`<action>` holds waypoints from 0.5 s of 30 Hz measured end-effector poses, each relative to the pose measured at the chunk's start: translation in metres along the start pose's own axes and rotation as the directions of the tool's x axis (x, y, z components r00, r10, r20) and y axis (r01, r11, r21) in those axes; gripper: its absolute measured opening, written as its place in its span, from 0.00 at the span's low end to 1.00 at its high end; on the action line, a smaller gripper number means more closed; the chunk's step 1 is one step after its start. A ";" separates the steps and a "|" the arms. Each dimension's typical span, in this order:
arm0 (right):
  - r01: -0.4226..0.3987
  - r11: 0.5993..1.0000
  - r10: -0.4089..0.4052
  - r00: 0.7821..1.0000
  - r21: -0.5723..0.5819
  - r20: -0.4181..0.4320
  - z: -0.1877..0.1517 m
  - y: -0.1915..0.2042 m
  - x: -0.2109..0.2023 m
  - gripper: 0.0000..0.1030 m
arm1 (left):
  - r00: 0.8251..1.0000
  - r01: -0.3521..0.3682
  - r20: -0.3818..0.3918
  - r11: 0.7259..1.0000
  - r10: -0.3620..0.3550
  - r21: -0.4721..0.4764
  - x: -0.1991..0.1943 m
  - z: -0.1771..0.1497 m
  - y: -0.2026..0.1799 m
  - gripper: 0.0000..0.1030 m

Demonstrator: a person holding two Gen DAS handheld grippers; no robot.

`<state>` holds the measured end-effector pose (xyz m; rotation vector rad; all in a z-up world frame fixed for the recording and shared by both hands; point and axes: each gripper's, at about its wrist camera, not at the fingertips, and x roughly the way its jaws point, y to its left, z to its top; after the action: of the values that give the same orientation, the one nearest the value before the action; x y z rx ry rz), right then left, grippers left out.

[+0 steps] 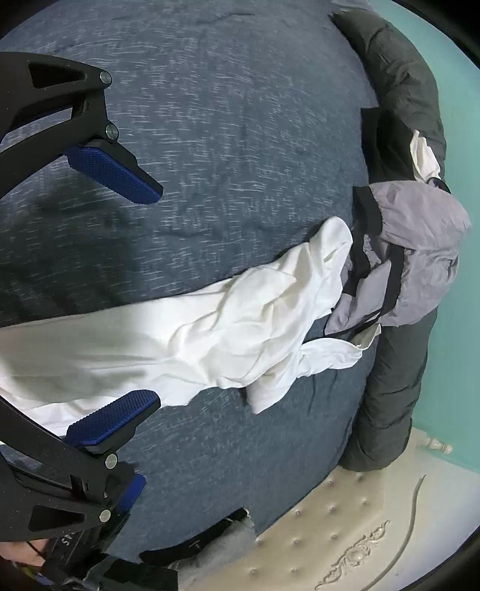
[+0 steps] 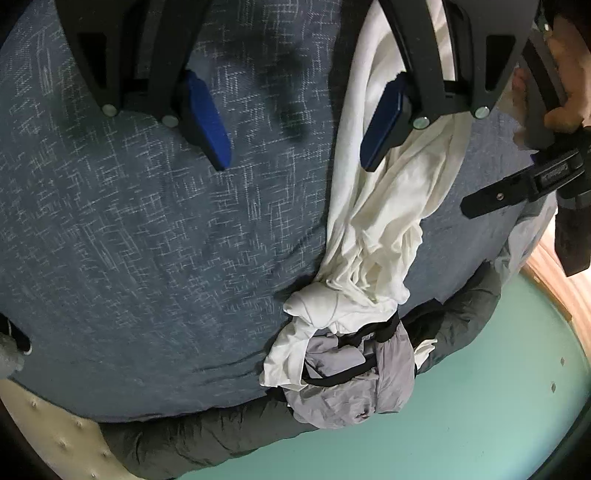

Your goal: Fold clothes

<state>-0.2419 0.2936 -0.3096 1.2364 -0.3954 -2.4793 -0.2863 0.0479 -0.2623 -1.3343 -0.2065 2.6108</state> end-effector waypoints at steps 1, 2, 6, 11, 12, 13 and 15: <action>0.002 1.000 -0.002 1.000 0.000 0.000 0.000 0.000 0.000 0.71 | 1.000 -0.002 -0.002 1.000 0.002 0.005 0.003 0.002 -0.001 1.00; 0.004 1.000 -0.004 1.000 -0.001 0.001 0.001 0.000 0.001 0.71 | 1.000 -0.003 -0.003 1.000 0.003 0.011 0.005 0.004 -0.002 1.00; 0.002 1.000 -0.002 1.000 0.009 0.000 0.002 -0.003 0.002 0.71 | 1.000 0.000 -0.017 1.000 0.000 0.008 0.018 0.013 -0.002 0.99; -0.004 1.000 0.004 1.000 0.016 -0.002 0.005 -0.005 0.004 0.71 | 1.000 0.002 -0.026 1.000 -0.001 0.012 0.032 0.023 -0.006 0.99; -0.005 1.000 0.005 1.000 0.016 -0.003 0.005 -0.005 0.005 0.71 | 0.999 0.007 -0.031 1.000 -0.007 0.013 0.036 0.025 -0.006 0.99; -0.007 1.000 0.007 1.000 0.015 -0.004 0.005 -0.005 0.005 0.71 | 0.999 0.013 -0.037 1.000 -0.012 0.013 0.039 0.028 -0.007 0.99; -0.013 1.000 0.013 1.000 0.018 -0.010 0.005 -0.006 0.007 0.71 | 0.999 0.014 -0.043 1.000 -0.013 0.019 0.046 0.032 -0.010 0.99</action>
<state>-0.2509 0.2969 -0.3140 1.2484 -0.4228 -2.4631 -0.3371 0.0677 -0.2778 -1.3766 -0.1832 2.5635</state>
